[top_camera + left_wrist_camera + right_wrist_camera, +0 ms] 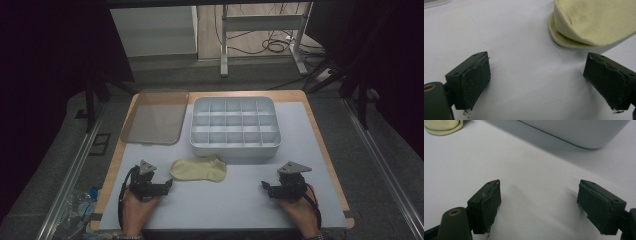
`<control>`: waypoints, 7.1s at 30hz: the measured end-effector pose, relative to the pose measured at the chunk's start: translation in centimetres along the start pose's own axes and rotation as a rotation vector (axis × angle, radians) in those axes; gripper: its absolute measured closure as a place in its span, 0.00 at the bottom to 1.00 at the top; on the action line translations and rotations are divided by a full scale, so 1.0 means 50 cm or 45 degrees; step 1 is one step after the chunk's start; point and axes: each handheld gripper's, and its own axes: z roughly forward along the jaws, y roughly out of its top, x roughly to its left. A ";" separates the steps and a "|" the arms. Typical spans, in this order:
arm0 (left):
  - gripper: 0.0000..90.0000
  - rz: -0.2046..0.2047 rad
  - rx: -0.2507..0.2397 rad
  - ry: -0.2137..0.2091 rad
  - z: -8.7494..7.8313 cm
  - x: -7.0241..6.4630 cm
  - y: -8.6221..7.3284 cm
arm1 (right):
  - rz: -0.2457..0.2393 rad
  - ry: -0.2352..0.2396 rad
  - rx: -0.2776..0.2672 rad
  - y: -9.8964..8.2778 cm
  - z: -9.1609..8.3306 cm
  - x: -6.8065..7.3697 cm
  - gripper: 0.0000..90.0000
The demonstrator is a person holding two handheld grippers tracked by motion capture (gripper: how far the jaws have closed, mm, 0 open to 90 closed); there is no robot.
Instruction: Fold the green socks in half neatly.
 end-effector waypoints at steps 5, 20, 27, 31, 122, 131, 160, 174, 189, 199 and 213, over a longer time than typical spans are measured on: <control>0.08 0.000 -0.001 0.001 0.000 0.000 0.000 | -0.001 -0.001 -0.001 0.000 0.000 0.000 0.22; 0.08 0.001 0.002 0.001 0.000 0.000 0.000 | 0.001 0.000 -0.001 0.000 0.000 0.000 0.22; 0.08 0.005 0.006 0.008 0.000 -0.001 0.001 | 0.000 0.000 0.001 0.000 0.000 0.000 0.22; 0.08 0.002 0.005 0.005 0.000 -0.001 0.001 | 0.004 0.003 0.003 0.000 0.000 0.000 0.22; 0.82 -0.022 -0.059 -0.191 0.046 -0.003 0.063 | -0.160 0.351 0.038 0.188 0.186 0.148 0.82; 0.95 -0.071 -0.034 -0.229 0.046 -0.003 0.068 | -0.149 0.371 0.056 0.190 0.184 0.153 0.90; 0.95 0.124 -0.107 -0.285 -0.009 -0.096 0.097 | -0.114 0.430 0.006 0.162 0.049 0.120 0.90; 0.95 0.186 -0.074 -0.373 0.001 -0.163 0.096 | -0.084 0.412 0.036 0.099 -0.008 0.089 0.90; 0.94 0.254 -0.013 -0.346 0.024 -0.214 0.076 | -0.045 0.393 0.081 0.039 -0.024 0.084 0.90; 0.78 0.265 -0.016 -0.288 0.037 -0.212 0.066 | -0.071 0.359 0.100 0.024 -0.014 0.082 0.83; 0.73 0.213 -0.030 -0.318 0.044 -0.202 0.060 | -0.139 0.241 0.023 0.056 -0.035 0.056 0.86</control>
